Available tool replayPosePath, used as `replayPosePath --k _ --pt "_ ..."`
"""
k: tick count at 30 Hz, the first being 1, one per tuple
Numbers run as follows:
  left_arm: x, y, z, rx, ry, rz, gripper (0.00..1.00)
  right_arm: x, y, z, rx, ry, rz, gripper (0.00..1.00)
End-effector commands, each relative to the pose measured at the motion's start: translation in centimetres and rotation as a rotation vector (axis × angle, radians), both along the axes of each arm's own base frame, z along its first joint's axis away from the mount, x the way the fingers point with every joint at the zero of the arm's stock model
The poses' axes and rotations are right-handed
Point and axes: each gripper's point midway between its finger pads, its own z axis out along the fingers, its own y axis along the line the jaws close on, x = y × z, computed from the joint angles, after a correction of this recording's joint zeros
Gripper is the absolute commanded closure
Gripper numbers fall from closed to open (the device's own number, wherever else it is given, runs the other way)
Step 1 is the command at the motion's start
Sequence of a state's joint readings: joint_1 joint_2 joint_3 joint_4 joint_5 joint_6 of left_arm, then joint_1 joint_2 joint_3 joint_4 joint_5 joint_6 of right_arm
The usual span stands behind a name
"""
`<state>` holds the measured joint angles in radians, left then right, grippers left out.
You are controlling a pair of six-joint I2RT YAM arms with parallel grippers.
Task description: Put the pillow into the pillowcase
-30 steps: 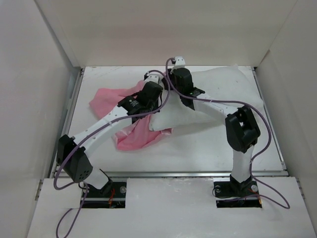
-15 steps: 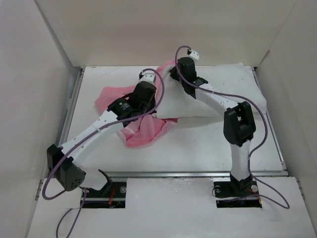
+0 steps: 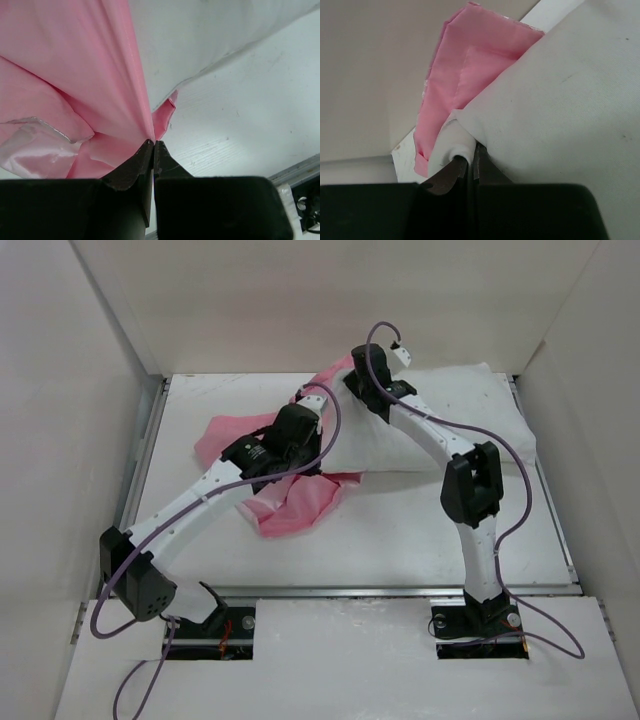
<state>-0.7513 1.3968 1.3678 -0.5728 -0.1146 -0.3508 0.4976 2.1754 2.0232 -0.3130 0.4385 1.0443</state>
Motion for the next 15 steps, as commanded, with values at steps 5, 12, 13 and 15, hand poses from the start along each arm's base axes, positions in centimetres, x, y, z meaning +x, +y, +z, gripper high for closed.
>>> replayPosePath --k 5,12,13,15 --pt "-4.7 -2.9 3.7 -0.107 0.053 -0.242 1.0 3.8 -6.0 7.8 0.246 -0.242 -0.337 1.0" --pt "0.2 -5.0 7.1 -0.136 -0.134 -0.191 1.0 -0.5 -1.6 2.5 0.203 -0.145 -0.211 1.0" --pt "1.1 -5.5 7.9 -0.146 -0.16 -0.179 1.0 -1.6 -0.4 2.9 0.211 -0.14 -0.152 1.0" --pt "2.8 -6.7 6.7 -0.12 -0.161 -0.171 1.0 -3.3 2.1 2.8 0.217 -0.138 0.007 0.95"
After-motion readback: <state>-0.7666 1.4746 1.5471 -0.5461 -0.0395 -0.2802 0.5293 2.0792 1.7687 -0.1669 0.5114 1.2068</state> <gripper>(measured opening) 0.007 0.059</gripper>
